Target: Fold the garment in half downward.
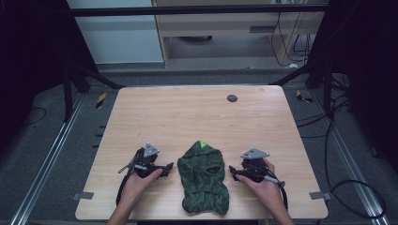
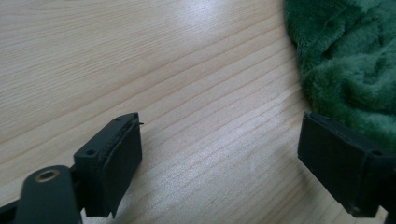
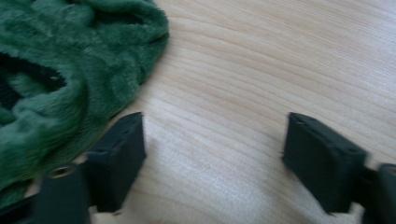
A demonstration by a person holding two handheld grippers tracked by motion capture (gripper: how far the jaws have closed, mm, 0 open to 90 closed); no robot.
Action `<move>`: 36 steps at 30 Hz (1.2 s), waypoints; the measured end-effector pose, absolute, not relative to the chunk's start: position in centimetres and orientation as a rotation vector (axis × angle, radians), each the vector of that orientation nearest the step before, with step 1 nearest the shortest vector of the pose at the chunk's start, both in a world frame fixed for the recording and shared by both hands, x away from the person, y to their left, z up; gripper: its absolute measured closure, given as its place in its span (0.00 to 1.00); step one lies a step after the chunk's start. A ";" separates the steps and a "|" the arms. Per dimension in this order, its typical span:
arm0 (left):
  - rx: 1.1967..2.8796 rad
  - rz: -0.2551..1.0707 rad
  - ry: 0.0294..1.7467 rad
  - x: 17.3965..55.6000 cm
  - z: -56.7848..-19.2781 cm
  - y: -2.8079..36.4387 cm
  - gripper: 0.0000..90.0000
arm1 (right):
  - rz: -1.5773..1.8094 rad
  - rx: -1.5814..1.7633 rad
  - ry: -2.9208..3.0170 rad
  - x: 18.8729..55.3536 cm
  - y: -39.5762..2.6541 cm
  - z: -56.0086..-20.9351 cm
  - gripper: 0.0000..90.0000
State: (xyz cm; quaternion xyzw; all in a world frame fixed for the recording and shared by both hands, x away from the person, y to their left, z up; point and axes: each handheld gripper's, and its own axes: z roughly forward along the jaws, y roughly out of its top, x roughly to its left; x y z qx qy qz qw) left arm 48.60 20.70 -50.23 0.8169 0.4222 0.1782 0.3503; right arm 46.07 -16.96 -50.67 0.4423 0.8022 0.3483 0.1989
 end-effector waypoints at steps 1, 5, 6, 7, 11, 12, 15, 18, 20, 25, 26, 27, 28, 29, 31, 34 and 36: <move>2.133 0.476 1.088 48.7 -50.0 20.7 0.17 | 0.963 1.231 2.251 46.0 -16.9 -50.6 0.34; 2.112 0.446 1.104 49.1 -48.9 20.9 0.22 | 0.912 1.173 2.312 46.2 -17.1 -49.7 0.45; 2.108 0.432 1.109 49.2 -48.8 20.9 0.23 | 0.900 1.171 2.326 46.3 -17.1 -49.5 0.49; 2.116 0.422 1.108 49.3 -48.7 20.8 0.24 | 0.899 1.166 2.339 46.4 -17.1 -49.3 0.50; 2.158 0.376 1.113 49.9 -48.7 20.3 0.26 | 0.908 1.171 2.387 47.2 -17.0 -48.6 0.55; 2.162 0.364 1.110 49.9 -48.7 20.1 0.26 | 0.909 1.172 2.396 47.5 -17.0 -48.4 0.57; 2.159 0.333 1.094 50.1 -48.2 19.5 0.29 | 0.921 1.170 2.411 48.1 -16.6 -48.0 0.64; 2.159 0.313 1.083 50.1 -47.5 19.0 0.34 | 0.942 1.136 2.419 48.5 -16.0 -47.3 0.71; 2.171 0.311 1.065 50.1 -46.9 18.7 0.39 | 0.959 1.122 2.424 48.8 -15.6 -47.0 0.76; 2.187 0.295 1.046 50.1 -46.7 18.1 0.45 | 1.022 1.115 2.444 49.5 -14.5 -46.7 0.85; 2.192 0.291 1.045 50.1 -46.7 18.1 0.45 | 1.027 1.105 2.452 49.6 -14.2 -46.7 0.85; 2.193 0.295 1.044 50.1 -46.9 18.0 0.45 | 1.020 1.098 2.455 49.7 -14.0 -46.7 0.84; 2.197 0.297 1.041 50.2 -47.0 18.0 0.45 | 1.019 1.093 2.460 49.8 -13.7 -46.7 0.83; 2.203 0.295 1.042 50.2 -47.1 17.9 0.45 | 1.015 1.085 2.461 49.9 -13.5 -46.7 0.81; 2.211 0.291 1.037 50.3 -47.2 17.9 0.43 | 1.013 1.086 2.462 50.0 -13.2 -46.7 0.78; 2.217 0.290 1.032 50.2 -47.2 17.8 0.40 | 1.024 1.116 2.467 50.3 -13.0 -46.8 0.73; 2.226 0.291 1.029 50.3 -47.3 17.8 0.38 | 1.015 1.124 2.472 50.3 -12.8 -46.9 0.69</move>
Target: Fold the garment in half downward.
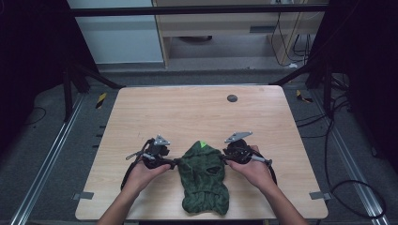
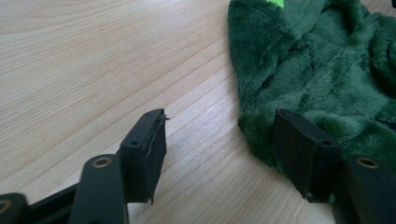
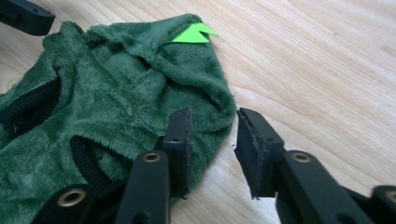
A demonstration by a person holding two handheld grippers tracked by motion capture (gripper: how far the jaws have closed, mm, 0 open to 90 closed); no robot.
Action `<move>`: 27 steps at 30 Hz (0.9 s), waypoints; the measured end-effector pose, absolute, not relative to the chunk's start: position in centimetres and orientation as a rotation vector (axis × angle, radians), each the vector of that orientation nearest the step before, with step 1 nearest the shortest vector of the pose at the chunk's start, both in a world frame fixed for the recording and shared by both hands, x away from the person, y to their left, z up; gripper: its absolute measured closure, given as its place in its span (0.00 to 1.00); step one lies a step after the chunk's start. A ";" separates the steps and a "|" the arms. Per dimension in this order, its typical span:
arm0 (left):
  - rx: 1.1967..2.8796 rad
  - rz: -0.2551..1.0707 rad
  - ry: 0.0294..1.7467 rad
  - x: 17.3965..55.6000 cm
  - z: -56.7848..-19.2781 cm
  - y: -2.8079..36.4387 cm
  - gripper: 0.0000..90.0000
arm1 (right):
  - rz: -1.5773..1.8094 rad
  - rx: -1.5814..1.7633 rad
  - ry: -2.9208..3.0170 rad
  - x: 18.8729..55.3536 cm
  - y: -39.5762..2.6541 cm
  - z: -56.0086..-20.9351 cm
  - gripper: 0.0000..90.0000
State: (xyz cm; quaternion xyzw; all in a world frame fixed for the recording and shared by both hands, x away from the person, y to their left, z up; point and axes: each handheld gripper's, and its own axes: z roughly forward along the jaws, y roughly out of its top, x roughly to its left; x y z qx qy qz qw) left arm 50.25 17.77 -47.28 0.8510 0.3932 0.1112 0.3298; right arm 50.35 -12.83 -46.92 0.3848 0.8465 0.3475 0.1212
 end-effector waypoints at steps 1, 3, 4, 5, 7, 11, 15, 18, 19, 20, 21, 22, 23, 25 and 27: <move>2.227 0.290 1.028 50.2 -47.3 17.8 0.37 | 1.013 1.129 2.473 50.4 -12.7 -47.0 0.68; 2.211 0.295 1.040 50.2 -47.2 17.9 0.36 | 1.002 1.132 2.477 50.4 -12.6 -47.1 0.65; 2.210 0.291 1.041 50.1 -47.2 17.9 0.36 | 0.996 1.135 2.474 50.5 -12.5 -47.2 0.63; 2.210 0.284 1.042 50.1 -47.3 17.9 0.36 | 1.000 1.137 2.475 50.5 -12.5 -47.2 0.62; 2.224 0.275 1.031 50.0 -47.3 17.8 0.34 | 0.997 1.151 2.473 50.6 -12.4 -47.3 0.60; 2.234 0.269 1.044 50.1 -47.6 17.6 0.31 | 0.968 1.162 2.483 50.7 -12.2 -47.5 0.56; 2.253 0.256 1.039 50.2 -47.7 17.3 0.31 | 0.952 1.189 2.490 50.9 -12.0 -47.8 0.54; 2.266 0.246 1.028 50.2 -47.7 17.1 0.32 | 0.943 1.195 2.497 51.1 -11.7 -48.1 0.53; 2.265 0.246 1.031 50.2 -47.7 16.9 0.32 | 0.946 1.195 2.498 51.2 -11.7 -48.2 0.53; 2.277 0.248 1.026 50.3 -47.8 16.9 0.33 | 0.947 1.196 2.501 51.2 -11.6 -48.2 0.52; 2.278 0.249 1.027 50.4 -47.8 16.8 0.33 | 0.945 1.198 2.502 51.3 -11.6 -48.3 0.52; 2.285 0.242 1.021 50.4 -47.9 16.7 0.34 | 0.946 1.199 2.503 51.3 -11.6 -48.3 0.52; 2.287 0.241 1.023 50.5 -47.9 16.6 0.34 | 0.946 1.202 2.504 51.4 -11.5 -48.4 0.52; 2.297 0.240 1.019 50.6 -48.0 16.3 0.35 | 0.941 1.206 2.506 51.4 -11.4 -48.4 0.51; 2.313 0.237 1.016 50.8 -48.1 16.2 0.36 | 0.945 1.212 2.508 51.5 -11.3 -48.5 0.50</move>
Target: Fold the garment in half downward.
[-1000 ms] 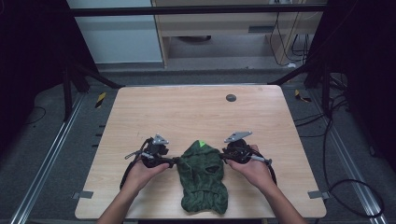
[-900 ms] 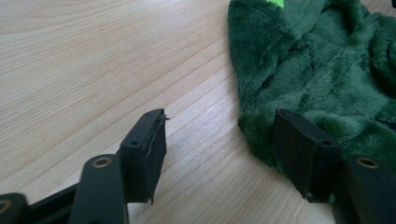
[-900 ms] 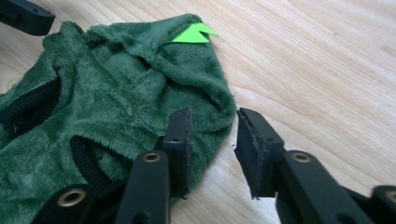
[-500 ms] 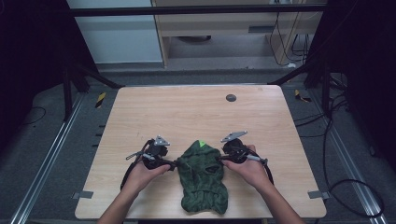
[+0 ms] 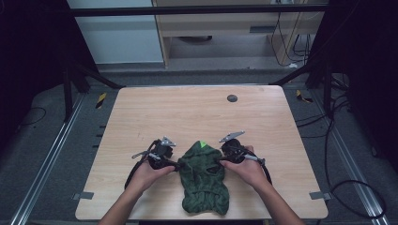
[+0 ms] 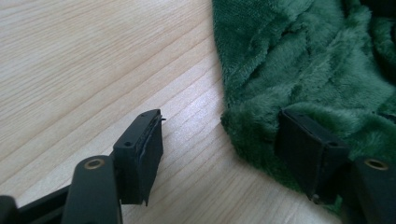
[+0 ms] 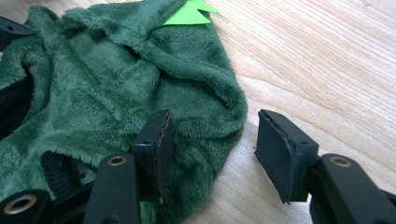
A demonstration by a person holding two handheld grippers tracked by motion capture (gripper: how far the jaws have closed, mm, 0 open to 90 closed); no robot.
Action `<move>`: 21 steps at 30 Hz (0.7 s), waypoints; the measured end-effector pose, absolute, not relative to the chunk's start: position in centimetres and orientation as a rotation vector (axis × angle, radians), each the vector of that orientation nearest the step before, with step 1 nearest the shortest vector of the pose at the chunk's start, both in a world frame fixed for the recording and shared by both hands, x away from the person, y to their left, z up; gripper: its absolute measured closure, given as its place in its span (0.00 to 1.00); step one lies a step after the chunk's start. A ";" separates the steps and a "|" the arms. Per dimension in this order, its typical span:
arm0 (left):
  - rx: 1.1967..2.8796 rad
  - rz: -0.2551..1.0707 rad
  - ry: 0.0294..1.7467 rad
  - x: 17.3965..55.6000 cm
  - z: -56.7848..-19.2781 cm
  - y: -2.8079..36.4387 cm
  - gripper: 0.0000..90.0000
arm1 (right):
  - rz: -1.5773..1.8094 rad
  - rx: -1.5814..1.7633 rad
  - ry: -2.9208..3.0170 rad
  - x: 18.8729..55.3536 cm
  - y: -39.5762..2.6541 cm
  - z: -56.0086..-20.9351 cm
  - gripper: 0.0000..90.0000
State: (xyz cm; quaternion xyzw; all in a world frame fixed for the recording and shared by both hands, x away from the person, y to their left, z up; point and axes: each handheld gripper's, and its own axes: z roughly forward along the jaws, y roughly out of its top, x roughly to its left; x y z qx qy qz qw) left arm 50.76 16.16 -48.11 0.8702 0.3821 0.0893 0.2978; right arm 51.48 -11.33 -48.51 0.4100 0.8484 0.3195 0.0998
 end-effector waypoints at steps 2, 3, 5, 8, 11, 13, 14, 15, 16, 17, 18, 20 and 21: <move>2.325 0.234 1.008 50.9 -48.2 16.0 0.37 | 0.935 1.218 2.514 51.5 -11.3 -48.6 0.50; 2.330 0.233 1.005 51.0 -48.3 15.9 0.38 | 0.932 1.210 2.518 51.5 -11.3 -48.6 0.50; 2.328 0.229 1.001 51.1 -48.4 15.7 0.40 | 0.931 1.224 2.520 51.6 -11.2 -48.7 0.50; 2.344 0.224 0.990 51.4 -48.3 15.5 0.42 | 0.925 1.215 2.526 51.7 -11.1 -48.8 0.50; 2.358 0.214 0.965 51.7 -48.3 15.3 0.46 | 0.927 1.211 2.534 51.6 -11.1 -48.8 0.55; 2.360 0.199 0.952 51.8 -48.2 15.1 0.52 | 0.924 1.190 2.546 51.4 -11.0 -48.8 0.59; 2.362 0.190 0.947 51.8 -48.2 15.1 0.55 | 0.926 1.179 2.549 51.4 -10.9 -48.8 0.61; 2.366 0.180 0.940 51.8 -48.2 15.0 0.57 | 0.918 1.175 2.551 51.3 -10.8 -48.7 0.62; 2.370 0.169 0.930 51.8 -48.1 14.9 0.61 | 0.921 1.176 2.557 51.2 -10.8 -48.7 0.64; 2.378 0.160 0.916 51.8 -48.1 14.8 0.66 | 0.915 1.170 2.560 51.1 -10.8 -48.7 0.68; 2.384 0.156 0.908 51.7 -48.1 14.7 0.69 | 0.919 1.162 2.571 51.1 -10.7 -48.7 0.72; 2.393 0.148 0.897 51.7 -48.0 14.6 0.74 | 0.918 1.149 2.577 51.0 -10.5 -48.7 0.77; 2.393 0.147 0.898 51.7 -48.0 14.6 0.75 | 0.908 1.153 2.581 50.9 -10.4 -48.6 0.79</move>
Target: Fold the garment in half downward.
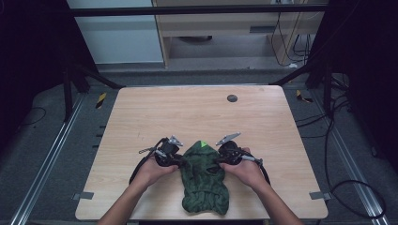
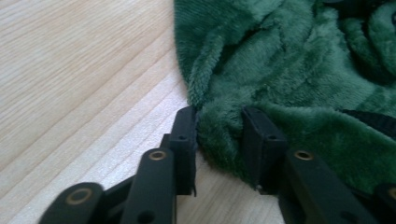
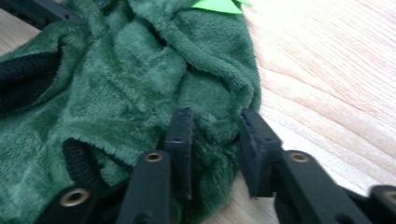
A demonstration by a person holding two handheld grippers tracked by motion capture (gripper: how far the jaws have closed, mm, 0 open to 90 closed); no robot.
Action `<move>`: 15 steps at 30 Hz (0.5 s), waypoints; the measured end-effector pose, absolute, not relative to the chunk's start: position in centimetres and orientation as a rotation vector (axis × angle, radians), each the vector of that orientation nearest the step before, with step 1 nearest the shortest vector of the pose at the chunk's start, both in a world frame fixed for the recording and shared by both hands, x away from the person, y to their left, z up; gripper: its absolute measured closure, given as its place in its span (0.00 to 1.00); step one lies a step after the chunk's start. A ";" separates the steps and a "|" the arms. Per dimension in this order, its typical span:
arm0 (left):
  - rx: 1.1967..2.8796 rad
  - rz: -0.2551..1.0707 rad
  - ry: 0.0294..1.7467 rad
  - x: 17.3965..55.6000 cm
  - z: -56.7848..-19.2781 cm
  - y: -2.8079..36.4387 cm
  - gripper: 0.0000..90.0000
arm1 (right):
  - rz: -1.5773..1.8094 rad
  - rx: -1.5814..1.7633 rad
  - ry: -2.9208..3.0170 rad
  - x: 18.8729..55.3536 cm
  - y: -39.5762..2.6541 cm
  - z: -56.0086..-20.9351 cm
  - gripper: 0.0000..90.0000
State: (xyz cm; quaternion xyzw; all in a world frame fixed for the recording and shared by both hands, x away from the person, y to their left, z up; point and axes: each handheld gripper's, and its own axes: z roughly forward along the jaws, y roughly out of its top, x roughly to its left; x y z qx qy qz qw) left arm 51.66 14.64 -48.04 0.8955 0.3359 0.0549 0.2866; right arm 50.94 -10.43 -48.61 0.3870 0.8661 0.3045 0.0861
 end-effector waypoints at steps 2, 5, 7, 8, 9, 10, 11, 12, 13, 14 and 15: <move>2.394 0.136 0.895 51.7 -48.0 14.7 0.78 | 0.908 1.137 2.592 50.9 -10.3 -48.6 0.83; 2.395 0.125 0.889 51.7 -48.0 14.7 0.83 | 0.911 1.130 2.608 50.9 -10.2 -48.6 0.88; 2.393 0.124 0.890 51.6 -48.0 14.6 0.86 | 0.911 1.113 2.611 50.8 -10.2 -48.6 0.91; 2.393 0.125 0.890 51.5 -48.0 14.6 0.87 | 0.907 1.110 2.611 50.8 -10.2 -48.5 0.92; 2.395 0.125 0.887 51.5 -48.0 14.6 0.88 | 0.909 1.110 2.608 50.8 -10.2 -48.5 0.93; 2.395 0.125 0.885 51.5 -47.9 14.6 0.88 | 0.907 1.105 2.606 50.8 -10.2 -48.3 0.93; 2.395 0.127 0.884 51.5 -47.9 14.6 0.89 | 0.914 1.107 2.604 50.8 -10.3 -48.2 0.93; 2.395 0.128 0.884 51.5 -47.8 14.6 0.89 | 0.919 1.103 2.599 50.8 -10.3 -48.1 0.93; 2.396 0.127 0.883 51.5 -47.7 14.6 0.89 | 0.923 1.096 2.601 50.8 -10.4 -48.0 0.94; 2.392 0.129 0.883 51.5 -47.6 14.6 0.90 | 0.929 1.089 2.602 50.7 -10.4 -47.9 0.94; 2.390 0.127 0.882 51.5 -47.5 14.6 0.90 | 0.928 1.077 2.602 50.7 -10.4 -47.8 0.94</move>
